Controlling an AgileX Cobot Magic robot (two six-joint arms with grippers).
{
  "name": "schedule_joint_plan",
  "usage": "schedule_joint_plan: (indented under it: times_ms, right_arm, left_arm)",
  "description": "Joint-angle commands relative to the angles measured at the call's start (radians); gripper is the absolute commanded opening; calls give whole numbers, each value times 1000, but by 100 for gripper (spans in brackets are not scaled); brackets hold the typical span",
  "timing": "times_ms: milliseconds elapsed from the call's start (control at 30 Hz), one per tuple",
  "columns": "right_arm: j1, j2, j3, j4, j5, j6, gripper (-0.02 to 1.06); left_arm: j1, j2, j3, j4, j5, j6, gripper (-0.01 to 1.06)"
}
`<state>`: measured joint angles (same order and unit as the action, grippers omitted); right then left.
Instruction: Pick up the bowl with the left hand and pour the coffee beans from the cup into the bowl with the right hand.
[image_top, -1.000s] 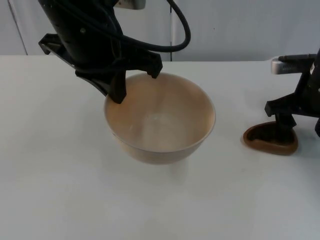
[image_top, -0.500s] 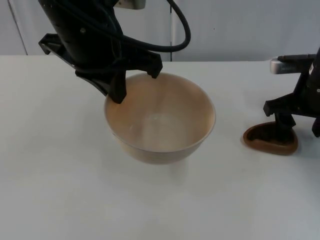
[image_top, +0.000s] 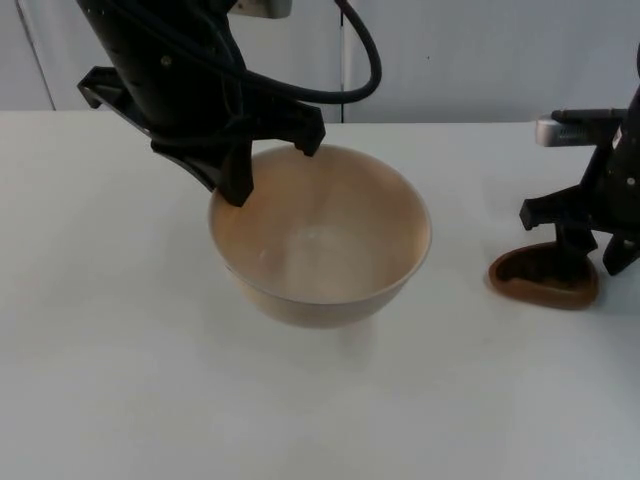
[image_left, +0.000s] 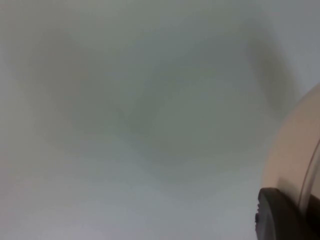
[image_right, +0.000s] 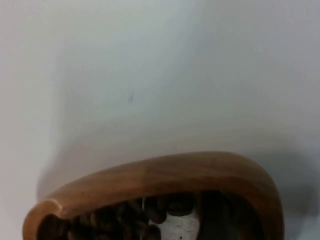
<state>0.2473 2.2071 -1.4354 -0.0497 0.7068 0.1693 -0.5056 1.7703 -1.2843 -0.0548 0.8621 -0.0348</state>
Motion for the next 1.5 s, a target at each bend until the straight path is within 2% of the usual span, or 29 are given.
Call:
schedule_joint_plan:
  times_ms: [0, 567, 600, 633, 767, 800, 933, 1167, 1467]
  right_arm:
    - [-4, 22, 1, -24, 5, -1, 46]
    - [-4, 22, 1, -24, 20, 1, 44]
    - [-4, 22, 1, -24, 20, 1, 39]
    - [-4, 22, 1, -24, 20, 1, 39]
    - [-4, 22, 1, -24, 16, 1, 20]
    - [-4, 22, 1, -24, 16, 1, 20]
    - [-4, 22, 1, -22, 19, -1, 1]
    - [-4, -4, 1, -22, 58, -1, 0]
    - [-4, -168, 1, -24, 78, -1, 0]
  left_arm:
    - [-6, -15, -7, -11, -6, -4, 0]
    - [-6, -15, -7, -9, -6, 0, 0]
    - [-6, -15, -7, -9, -6, 0, 0]
    - [-6, -15, -7, -9, -6, 0, 0]
    - [-6, -15, -7, -9, -6, 0, 0]
    - [-6, -15, -7, -9, -6, 0, 0]
    - [-6, -15, -7, -9, -6, 0, 0]
    - [-6, -15, -7, -9, -6, 0, 0]
    - [-6, -15, -7, -11, -5, 0, 0]
